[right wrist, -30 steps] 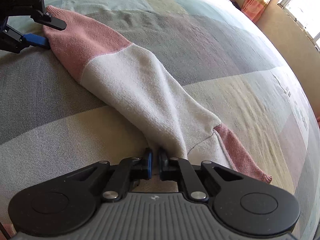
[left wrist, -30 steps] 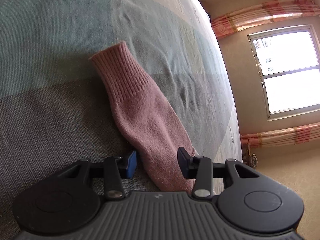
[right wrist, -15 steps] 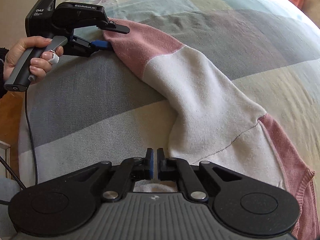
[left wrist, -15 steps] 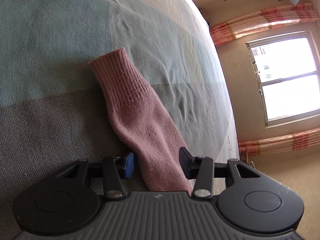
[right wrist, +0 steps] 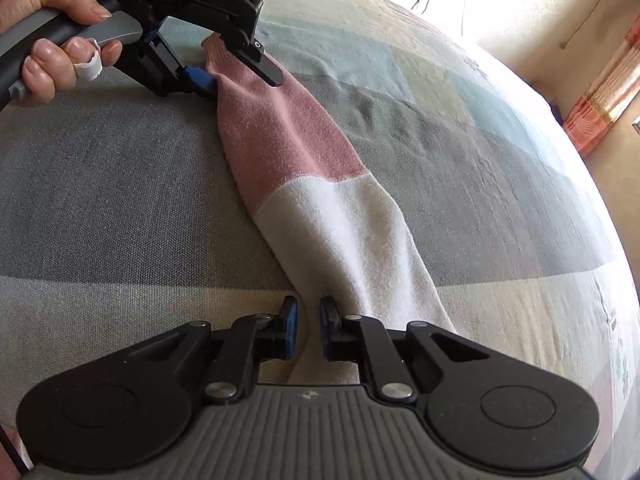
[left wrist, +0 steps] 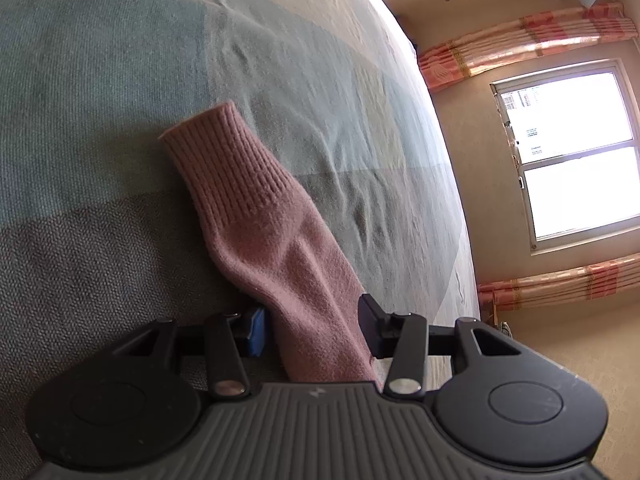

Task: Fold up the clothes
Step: 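Release the pink cuff and white sleeve, opening both grippers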

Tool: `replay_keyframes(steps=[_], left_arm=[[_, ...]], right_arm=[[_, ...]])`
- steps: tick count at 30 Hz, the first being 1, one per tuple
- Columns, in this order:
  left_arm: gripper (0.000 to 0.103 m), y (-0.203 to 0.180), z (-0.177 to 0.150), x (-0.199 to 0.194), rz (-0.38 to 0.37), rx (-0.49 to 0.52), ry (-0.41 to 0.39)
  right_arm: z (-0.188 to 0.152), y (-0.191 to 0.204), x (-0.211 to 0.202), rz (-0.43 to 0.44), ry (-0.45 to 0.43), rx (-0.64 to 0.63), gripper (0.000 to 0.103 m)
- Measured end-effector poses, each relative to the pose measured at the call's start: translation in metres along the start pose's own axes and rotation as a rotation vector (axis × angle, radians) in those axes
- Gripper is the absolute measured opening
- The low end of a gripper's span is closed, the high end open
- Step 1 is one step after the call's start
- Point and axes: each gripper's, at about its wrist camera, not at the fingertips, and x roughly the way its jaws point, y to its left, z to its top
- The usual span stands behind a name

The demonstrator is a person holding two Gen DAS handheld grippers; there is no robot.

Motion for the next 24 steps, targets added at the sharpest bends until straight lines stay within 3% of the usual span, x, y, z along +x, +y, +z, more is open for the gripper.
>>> replay_keyframes(steps=[4, 6, 7, 8, 11, 13, 16, 17, 18, 20, 24], left_arm=[[0.041, 0.001, 0.002, -0.001, 0.012, 0.019, 0.003], [0.027, -0.004, 0.001, 0.000, 0.059, 0.067, 0.002], [0.015, -0.008, 0.001, 0.000, 0.091, 0.099, 0.004], [0.011, -0.010, 0.001, -0.001, 0.108, 0.114, 0.003], [0.006, -0.015, 0.004, -0.013, 0.093, 0.107, -0.028], [0.006, -0.021, 0.007, -0.027, 0.080, 0.118, -0.054], [0.007, -0.025, 0.014, -0.047, 0.072, 0.140, -0.078], [0.014, -0.019, 0.017, -0.047, 0.077, 0.119, -0.067], [0.018, -0.013, 0.020, -0.046, 0.082, 0.098, -0.057], [0.041, 0.000, 0.027, -0.045, 0.092, 0.057, -0.035], [0.046, 0.022, 0.033, -0.032, 0.038, -0.030, -0.034]], right_arm=[[-0.001, -0.003, 0.009, 0.011, 0.019, -0.005, 0.020], [0.001, -0.013, 0.010, 0.040, 0.028, 0.061, 0.019], [0.001, -0.017, 0.010, 0.046, 0.031, 0.099, 0.018], [0.002, -0.021, 0.010, 0.049, 0.035, 0.139, 0.012], [0.004, -0.029, 0.008, 0.065, 0.046, 0.242, 0.007], [0.005, -0.032, 0.002, 0.141, 0.041, 0.292, 0.006], [0.005, -0.032, -0.010, 0.345, 0.033, 0.342, 0.004], [0.003, -0.030, -0.012, 0.401, 0.043, 0.351, 0.004], [0.001, -0.029, -0.012, 0.426, 0.053, 0.369, 0.009], [-0.003, -0.027, -0.014, 0.442, 0.060, 0.404, 0.013], [-0.005, -0.026, -0.020, 0.444, 0.035, 0.481, 0.016]])
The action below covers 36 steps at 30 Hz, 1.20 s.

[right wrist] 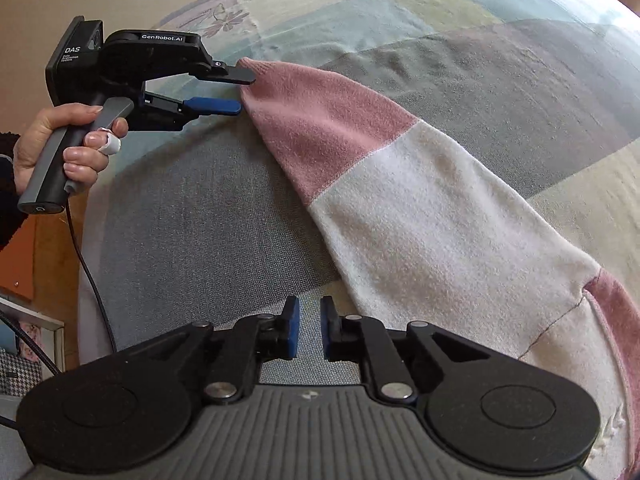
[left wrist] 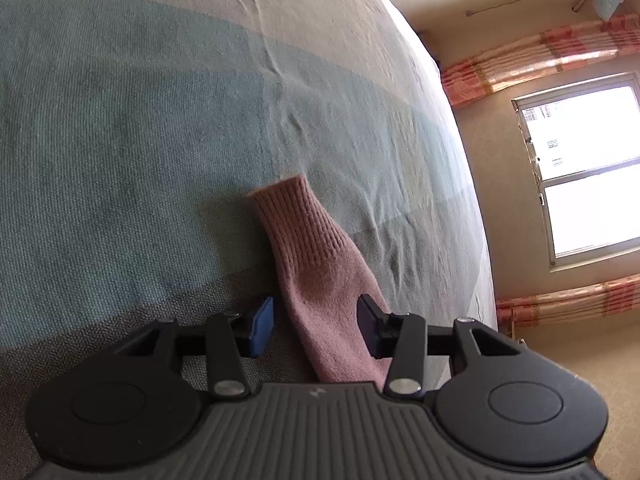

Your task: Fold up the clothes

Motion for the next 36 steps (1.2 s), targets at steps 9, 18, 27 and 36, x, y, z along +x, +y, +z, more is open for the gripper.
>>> replay_keyframes(steps=[9, 18, 27, 36], left_arm=[[0.067, 0.017, 0.032, 0.030, -0.267, -0.104, 0.020], [0.069, -0.006, 0.064, -0.010, -0.462, -0.078, -0.158], [0.069, -0.117, -0.026, 0.030, -0.030, 0.746, 0.126], [0.070, -0.117, -0.112, 0.062, 0.056, 1.224, 0.219]], right_arm=[[0.000, -0.001, 0.000, -0.020, -0.022, 0.042, 0.025], [0.001, -0.004, -0.001, -0.054, -0.033, 0.047, 0.035], [-0.005, -0.013, -0.014, -0.188, -0.129, 0.201, 0.081], [-0.038, -0.048, -0.032, -0.338, -0.141, 0.408, 0.086]])
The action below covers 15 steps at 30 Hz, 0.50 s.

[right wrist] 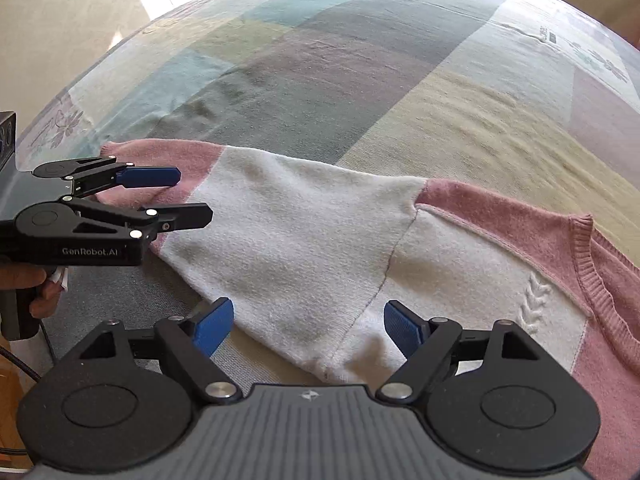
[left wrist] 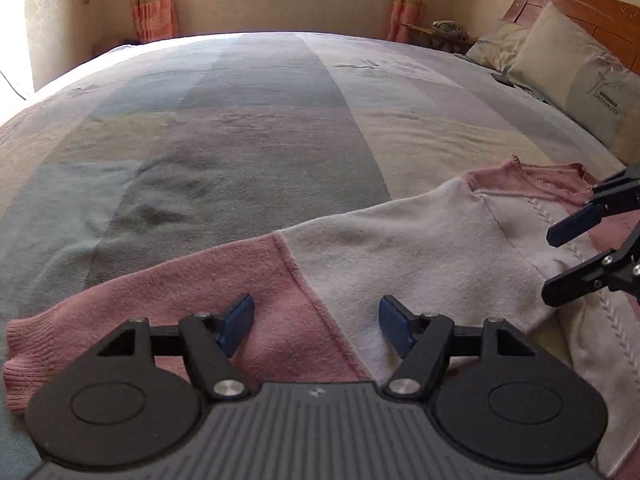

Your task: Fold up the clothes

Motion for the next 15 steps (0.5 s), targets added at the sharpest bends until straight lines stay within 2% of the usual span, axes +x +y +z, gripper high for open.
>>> replay_keyframes(steps=[3, 4, 7, 9, 12, 15], left_arm=[[0.072, 0.037, -0.011, -0.015, 0.057, -0.070, 0.017], [0.072, 0.050, -0.011, -0.020, 0.089, -0.077, 0.034], [0.072, 0.070, -0.009, -0.030, 0.109, -0.057, 0.078], [0.075, 0.070, -0.005, -0.029, 0.190, -0.019, 0.128], [0.075, 0.078, -0.001, -0.028, 0.190, -0.078, 0.131], [0.075, 0.076, 0.006, -0.025, 0.204, -0.116, 0.125]], right_arm=[[-0.004, -0.012, -0.004, -0.036, -0.011, 0.009, 0.087], [-0.006, -0.017, -0.005, -0.053, -0.018, 0.019, 0.088], [-0.012, -0.026, -0.006, -0.115, -0.038, 0.044, 0.089], [-0.017, -0.025, -0.001, -0.178, -0.049, 0.049, 0.091], [-0.024, -0.020, 0.010, -0.258, -0.059, 0.046, 0.092], [-0.025, -0.001, 0.030, -0.272, -0.068, 0.035, 0.093]])
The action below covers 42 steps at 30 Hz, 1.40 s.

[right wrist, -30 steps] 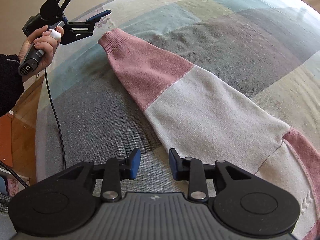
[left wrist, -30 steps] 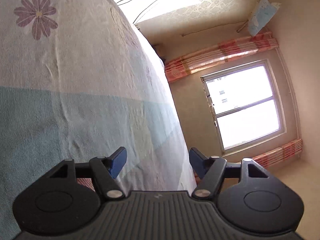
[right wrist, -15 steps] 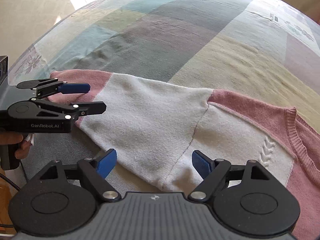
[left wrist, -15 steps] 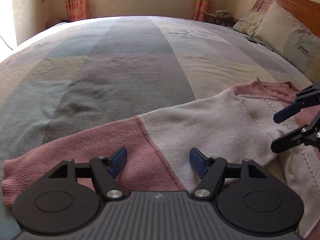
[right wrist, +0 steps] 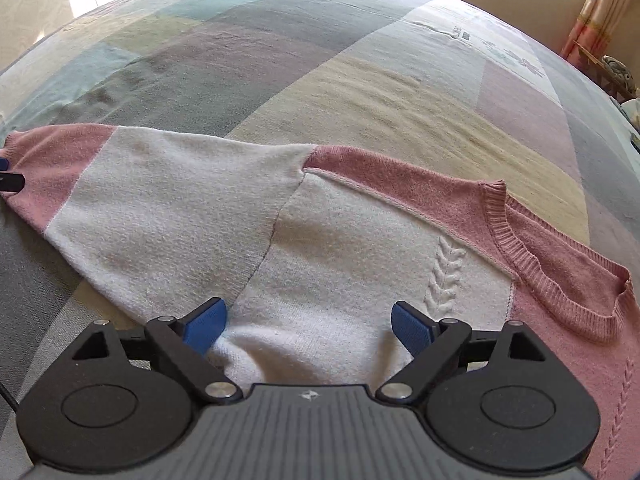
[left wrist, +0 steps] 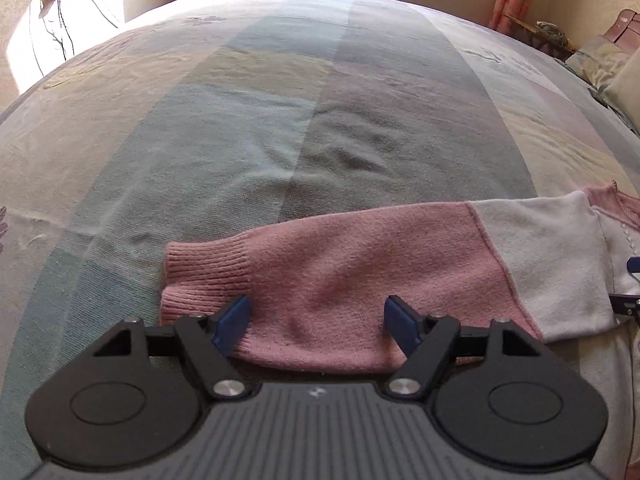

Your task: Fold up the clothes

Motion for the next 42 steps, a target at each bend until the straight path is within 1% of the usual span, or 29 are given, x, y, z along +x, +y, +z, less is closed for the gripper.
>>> replay_keyframes(steps=[1, 4, 6, 7, 9, 11, 13, 17, 19, 22, 24, 26, 27, 28, 29, 31, 33, 35, 36, 37, 39, 40, 42], left_arm=[[0.075, -0.004, 0.004, 0.002, -0.002, -0.009, 0.004], [0.075, -0.018, 0.013, -0.001, -0.020, 0.011, 0.008], [0.075, -0.030, 0.021, -0.007, -0.038, 0.033, 0.000], [0.075, -0.036, 0.026, -0.009, -0.060, 0.034, -0.001], [0.075, -0.049, 0.037, -0.012, -0.106, 0.035, -0.001], [0.075, -0.066, 0.050, -0.009, -0.185, 0.029, 0.015], [0.075, -0.087, 0.063, -0.002, -0.269, 0.028, 0.034], [0.075, -0.137, 0.088, 0.014, -0.404, 0.057, 0.070], [0.075, -0.168, 0.100, 0.022, -0.487, 0.083, 0.101], [0.076, -0.212, 0.107, 0.032, -0.583, 0.129, 0.157], [0.077, -0.241, 0.106, 0.042, -0.635, 0.161, 0.199], [0.077, -0.261, 0.099, 0.058, -0.668, 0.171, 0.246], [0.077, -0.269, 0.095, 0.067, -0.676, 0.176, 0.272], [0.077, -0.277, 0.089, 0.079, -0.669, 0.190, 0.292], [0.077, -0.281, 0.085, 0.086, -0.640, 0.203, 0.283], [0.073, -0.279, 0.083, 0.098, -0.597, 0.197, 0.227], [0.074, -0.275, 0.092, 0.103, -0.588, 0.151, 0.180], [0.074, -0.277, 0.100, 0.110, -0.588, 0.131, 0.194], [0.074, -0.280, 0.104, 0.111, -0.577, 0.136, 0.196], [0.074, -0.284, 0.107, 0.111, -0.565, 0.145, 0.200], [0.074, -0.297, 0.111, 0.106, -0.521, 0.207, 0.226], [0.074, -0.301, 0.112, 0.100, -0.511, 0.232, 0.230], [0.074, -0.306, 0.110, 0.084, -0.537, 0.276, 0.220]], right_arm=[[0.001, 0.007, 0.001, 0.006, -0.027, -0.001, 0.096], [0.012, 0.016, 0.001, 0.029, -0.026, -0.012, 0.096], [0.013, 0.010, -0.012, 0.066, -0.042, -0.008, 0.096], [0.012, 0.006, -0.020, 0.077, -0.056, -0.005, 0.097], [0.004, -0.002, -0.039, 0.077, -0.080, -0.005, 0.100], [-0.009, -0.009, -0.050, 0.093, -0.074, 0.000, 0.103], [-0.020, -0.014, -0.048, 0.132, -0.034, 0.012, 0.103], [-0.026, -0.009, -0.020, 0.228, -0.001, 0.035, 0.103], [-0.020, -0.008, -0.011, 0.215, -0.015, 0.028, 0.103], [-0.018, -0.019, -0.023, 0.248, -0.023, 0.058, 0.103], [-0.030, -0.030, -0.036, 0.235, -0.021, 0.071, 0.103], [-0.045, -0.040, -0.048, 0.217, -0.015, 0.076, 0.103], [-0.054, -0.045, -0.052, 0.207, -0.009, 0.076, 0.103], [-0.064, -0.049, -0.056, 0.196, -0.002, 0.077, 0.103], [-0.073, -0.053, -0.060, 0.186, 0.004, 0.077, 0.103], [-0.090, -0.062, -0.066, 0.163, 0.015, 0.089, 0.103], [-0.104, -0.070, -0.069, 0.140, 0.023, 0.124, 0.103], [-0.115, -0.076, -0.069, 0.119, 0.026, 0.168, 0.103], [-0.120, -0.078, -0.069, 0.113, 0.017, 0.181, 0.103], [-0.122, -0.079, -0.071, 0.111, 0.005, 0.186, 0.103], [-0.123, -0.077, -0.072, 0.105, -0.003, 0.184, 0.103], [-0.123, -0.076, -0.073, 0.104, -0.001, 0.180, 0.103], [-0.121, -0.076, -0.074, 0.106, 0.004, 0.176, 0.103]])
